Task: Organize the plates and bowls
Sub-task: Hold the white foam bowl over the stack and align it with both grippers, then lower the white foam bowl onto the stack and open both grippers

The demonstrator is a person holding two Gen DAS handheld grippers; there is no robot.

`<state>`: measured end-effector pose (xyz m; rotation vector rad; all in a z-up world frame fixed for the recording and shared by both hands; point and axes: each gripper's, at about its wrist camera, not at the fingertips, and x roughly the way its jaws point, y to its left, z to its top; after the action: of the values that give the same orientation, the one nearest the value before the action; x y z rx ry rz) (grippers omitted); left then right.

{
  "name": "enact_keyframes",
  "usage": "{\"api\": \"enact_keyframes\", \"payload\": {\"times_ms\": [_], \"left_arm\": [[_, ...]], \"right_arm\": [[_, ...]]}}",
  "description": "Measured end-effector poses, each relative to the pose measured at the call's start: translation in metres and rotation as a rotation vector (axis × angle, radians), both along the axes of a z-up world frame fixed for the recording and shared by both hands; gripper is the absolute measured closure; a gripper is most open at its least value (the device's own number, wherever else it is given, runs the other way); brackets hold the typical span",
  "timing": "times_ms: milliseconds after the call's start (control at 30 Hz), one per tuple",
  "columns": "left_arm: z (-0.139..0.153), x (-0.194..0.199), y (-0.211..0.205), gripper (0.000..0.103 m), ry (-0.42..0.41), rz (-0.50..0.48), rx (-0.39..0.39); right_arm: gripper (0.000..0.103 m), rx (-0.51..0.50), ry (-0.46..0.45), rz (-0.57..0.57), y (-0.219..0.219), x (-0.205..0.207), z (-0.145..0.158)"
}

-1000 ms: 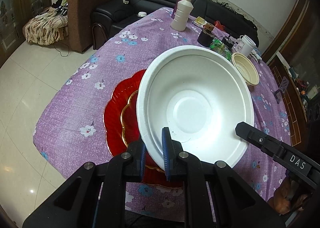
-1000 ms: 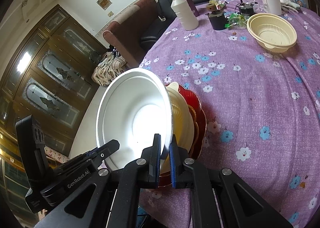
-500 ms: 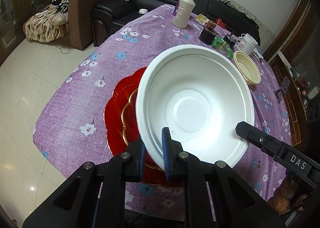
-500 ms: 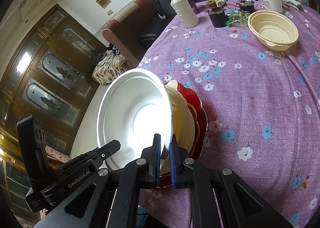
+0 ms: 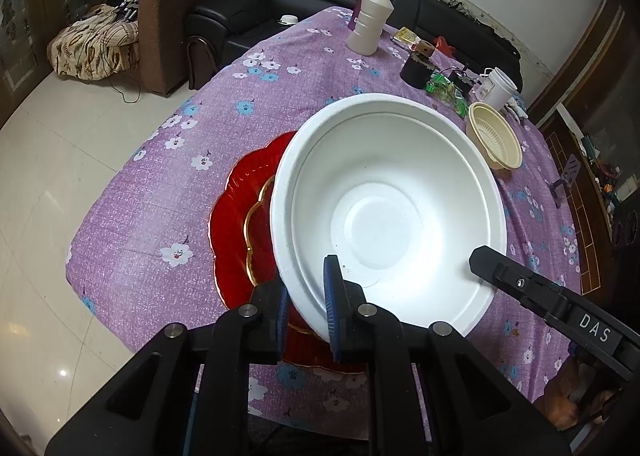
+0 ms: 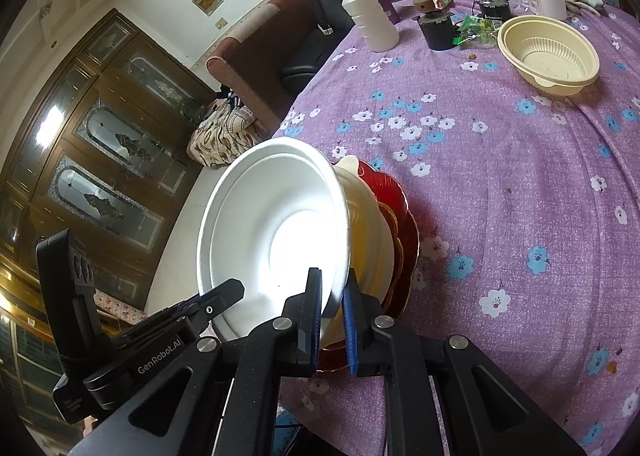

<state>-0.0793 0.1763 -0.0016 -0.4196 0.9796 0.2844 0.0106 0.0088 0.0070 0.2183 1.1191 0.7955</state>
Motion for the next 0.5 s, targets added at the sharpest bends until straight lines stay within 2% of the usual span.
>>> {"api": "enact_keyframes", "payload": {"times_ms": [233, 333, 367, 400, 433, 467, 500], "left_arm": [[0.002, -0.002, 0.001, 0.091, -0.009, 0.012, -0.002], [0.004, -0.003, 0.004, 0.084, -0.022, 0.024, -0.012], [0.006, -0.004, 0.005, 0.075, -0.027, 0.033, -0.017], [0.007, -0.004, 0.007, 0.06, -0.033, 0.041, -0.021], [0.009, -0.005, 0.009, 0.052, -0.046, 0.053, -0.03], [0.011, -0.007, 0.011, 0.042, -0.061, 0.062, -0.038], [0.015, -0.008, 0.015, 0.041, -0.082, 0.077, -0.043]], "right_arm": [[0.091, 0.003, -0.002, 0.002, 0.001, 0.0, 0.001], [0.089, 0.004, 0.001, 0.007, 0.002, 0.0, 0.002], [0.088, 0.005, -0.002, 0.004, 0.001, 0.0, 0.003], [0.08, 0.004, -0.004, 0.0, 0.001, 0.001, 0.004], [0.069, 0.004, -0.005, -0.004, 0.0, 0.001, 0.005], [0.065, 0.01, -0.005, -0.005, -0.001, 0.001, 0.006], [0.06, 0.019, -0.008, -0.004, -0.003, 0.002, 0.008]]}}
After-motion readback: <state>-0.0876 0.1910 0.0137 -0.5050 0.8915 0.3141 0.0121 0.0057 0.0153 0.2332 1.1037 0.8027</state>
